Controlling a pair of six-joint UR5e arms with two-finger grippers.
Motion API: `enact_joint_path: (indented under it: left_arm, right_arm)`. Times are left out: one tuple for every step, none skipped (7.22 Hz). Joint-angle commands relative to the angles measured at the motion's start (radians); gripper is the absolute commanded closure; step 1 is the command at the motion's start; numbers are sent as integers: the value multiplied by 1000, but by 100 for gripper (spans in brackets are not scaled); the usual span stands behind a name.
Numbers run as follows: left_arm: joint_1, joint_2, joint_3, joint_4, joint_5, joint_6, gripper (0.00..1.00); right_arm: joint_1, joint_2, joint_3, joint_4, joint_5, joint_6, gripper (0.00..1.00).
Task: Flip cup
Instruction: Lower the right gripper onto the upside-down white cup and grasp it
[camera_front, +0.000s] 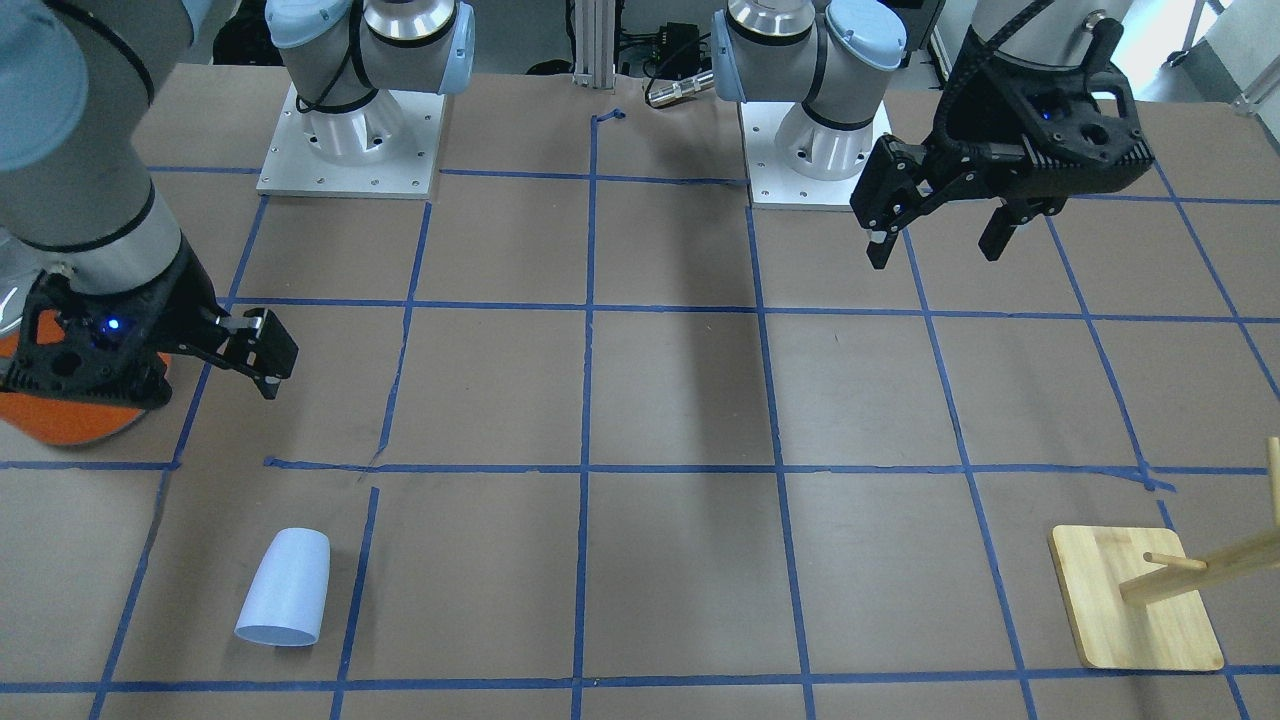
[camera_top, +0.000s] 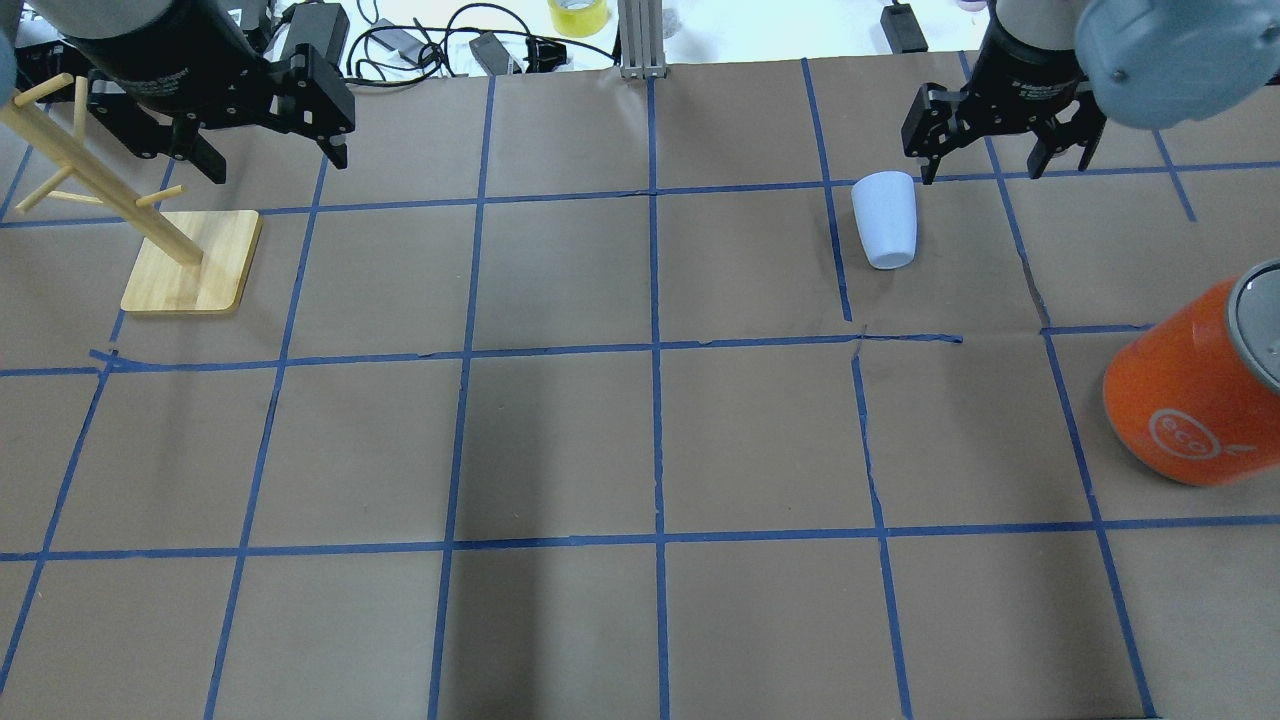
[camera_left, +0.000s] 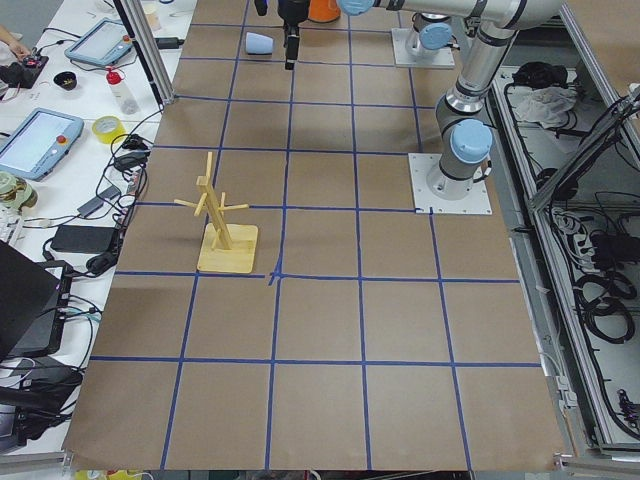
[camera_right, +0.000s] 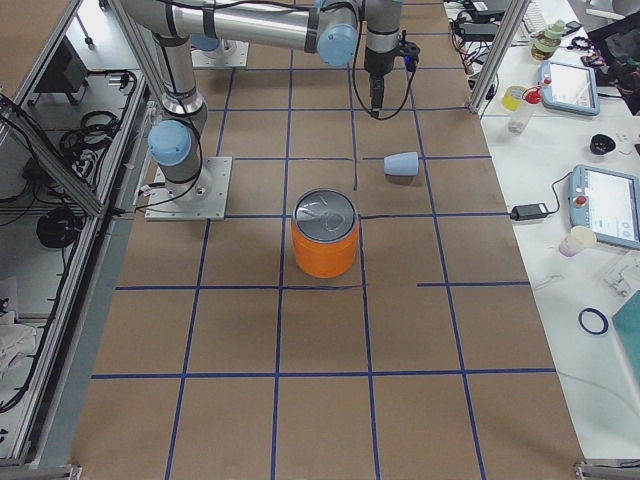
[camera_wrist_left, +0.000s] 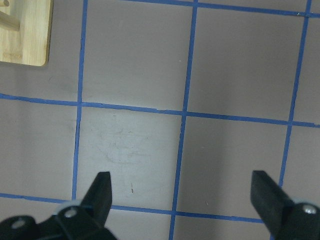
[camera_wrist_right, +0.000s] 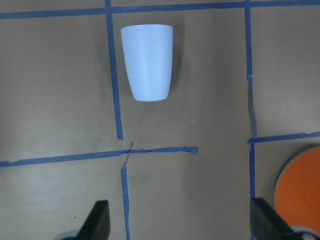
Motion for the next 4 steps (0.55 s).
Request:
enact_joint_path:
  left_arm:
    - [0, 0, 3, 0, -1, -1, 0]
    - [0, 0, 4, -2, -4, -1, 0]
    - [0, 0, 9, -2, -35, -2, 0]
    - [0, 0, 10, -2, -27, -5, 0]
  right_arm:
    - [-1, 125, 35, -215, 4, -6, 0]
    - [-1, 174, 45, -305, 4, -6, 0]
    - [-3, 223, 45, -376, 4, -6, 0]
    - [-4, 272, 43, -412, 5, 9, 0]
